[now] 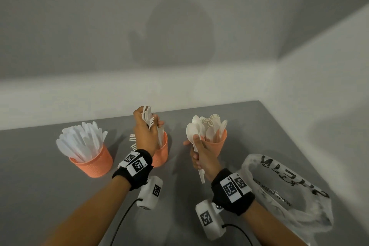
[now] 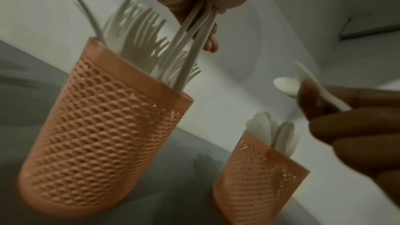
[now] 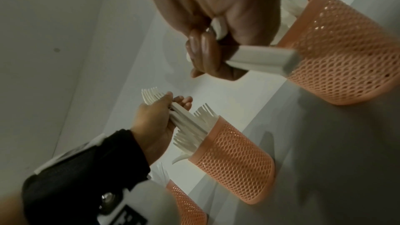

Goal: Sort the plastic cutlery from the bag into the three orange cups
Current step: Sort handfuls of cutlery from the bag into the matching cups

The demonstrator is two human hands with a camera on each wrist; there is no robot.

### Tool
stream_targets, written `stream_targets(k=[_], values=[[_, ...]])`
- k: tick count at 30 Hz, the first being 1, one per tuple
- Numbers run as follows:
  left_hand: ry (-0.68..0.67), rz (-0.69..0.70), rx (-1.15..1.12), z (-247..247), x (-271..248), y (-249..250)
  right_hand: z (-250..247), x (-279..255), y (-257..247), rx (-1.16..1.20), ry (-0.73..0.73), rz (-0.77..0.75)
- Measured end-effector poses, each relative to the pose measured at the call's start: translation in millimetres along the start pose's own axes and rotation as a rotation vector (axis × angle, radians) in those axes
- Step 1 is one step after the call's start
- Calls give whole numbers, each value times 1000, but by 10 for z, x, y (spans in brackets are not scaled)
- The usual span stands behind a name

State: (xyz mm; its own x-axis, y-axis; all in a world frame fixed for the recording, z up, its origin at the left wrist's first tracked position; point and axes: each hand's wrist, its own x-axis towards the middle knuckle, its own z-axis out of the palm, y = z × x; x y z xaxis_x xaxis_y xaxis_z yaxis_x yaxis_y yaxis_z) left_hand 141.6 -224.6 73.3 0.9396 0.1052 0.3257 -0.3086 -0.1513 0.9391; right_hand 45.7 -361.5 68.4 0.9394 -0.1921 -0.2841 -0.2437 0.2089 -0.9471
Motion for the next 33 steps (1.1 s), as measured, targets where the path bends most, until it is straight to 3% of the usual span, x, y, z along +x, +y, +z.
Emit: stream_targets(k=[5,9,13,19,25,30,33], values=[[-38,64,185,-59,-23,-51,-31,-1,24,7,11,-13],[-78,87,497,-119,-7,-95,-5,-12,31,-1,0,-13],[-98,200,677,-144,41,-135,10,-17,34,-15,-14,-24],[-217,230,533,-236,44,-152,29,-24,31,-30,-17,-29],[-323,489,638,-258,38,-103,66,-42,8,-49,-16,-38],[-321,488,752,-248,84,-122,60,-39,3,-66,-2,-38],[-379,354,861,-245,133,-71,58,-35,20,-68,0,-33]])
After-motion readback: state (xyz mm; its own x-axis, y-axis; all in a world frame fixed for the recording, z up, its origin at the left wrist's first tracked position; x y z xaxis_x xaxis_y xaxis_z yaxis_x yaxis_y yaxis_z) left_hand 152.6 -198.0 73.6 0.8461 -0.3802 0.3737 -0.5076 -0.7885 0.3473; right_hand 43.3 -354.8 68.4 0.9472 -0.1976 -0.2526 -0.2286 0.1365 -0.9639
